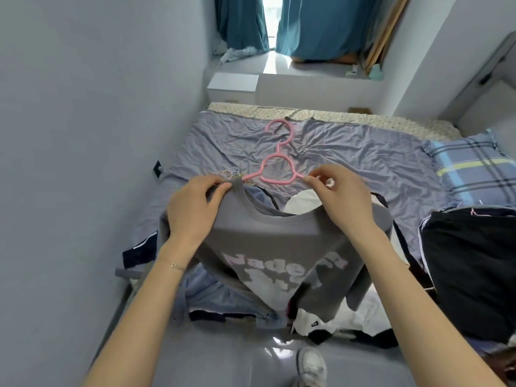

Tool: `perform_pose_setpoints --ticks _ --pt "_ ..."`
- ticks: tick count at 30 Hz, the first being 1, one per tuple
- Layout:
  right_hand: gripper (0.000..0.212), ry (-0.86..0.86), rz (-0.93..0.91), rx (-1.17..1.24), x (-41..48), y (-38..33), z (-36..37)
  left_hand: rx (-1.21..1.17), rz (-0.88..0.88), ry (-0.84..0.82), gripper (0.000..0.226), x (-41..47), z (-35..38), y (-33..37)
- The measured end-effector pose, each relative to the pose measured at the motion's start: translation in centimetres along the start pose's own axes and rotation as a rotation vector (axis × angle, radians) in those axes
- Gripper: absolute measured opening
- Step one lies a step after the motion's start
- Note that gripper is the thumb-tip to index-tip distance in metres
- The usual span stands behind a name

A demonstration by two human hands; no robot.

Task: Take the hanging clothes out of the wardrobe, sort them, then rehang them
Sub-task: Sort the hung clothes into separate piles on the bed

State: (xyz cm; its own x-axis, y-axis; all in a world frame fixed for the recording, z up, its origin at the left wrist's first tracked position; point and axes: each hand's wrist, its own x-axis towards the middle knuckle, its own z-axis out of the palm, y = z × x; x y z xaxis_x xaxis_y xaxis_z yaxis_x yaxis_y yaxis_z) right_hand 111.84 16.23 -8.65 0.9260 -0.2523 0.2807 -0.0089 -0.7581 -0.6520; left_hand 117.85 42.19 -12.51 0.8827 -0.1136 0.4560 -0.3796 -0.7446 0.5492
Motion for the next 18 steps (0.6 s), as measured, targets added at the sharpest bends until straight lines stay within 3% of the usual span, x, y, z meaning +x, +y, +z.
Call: perform_pose_setpoints --ticks 6,18 --pt "0.017 -0.023 -0.065 -0.007 2.3 -3.1 3.6 0.070 -0.004 0.043 0.018 2.0 -3.2 -3.4" --pt "0.018 -0.289 0.020 0.115 12.6 0.2 17.3 0.169 -0.166 -0.014 0.016 8.6 3.3 -14.5"
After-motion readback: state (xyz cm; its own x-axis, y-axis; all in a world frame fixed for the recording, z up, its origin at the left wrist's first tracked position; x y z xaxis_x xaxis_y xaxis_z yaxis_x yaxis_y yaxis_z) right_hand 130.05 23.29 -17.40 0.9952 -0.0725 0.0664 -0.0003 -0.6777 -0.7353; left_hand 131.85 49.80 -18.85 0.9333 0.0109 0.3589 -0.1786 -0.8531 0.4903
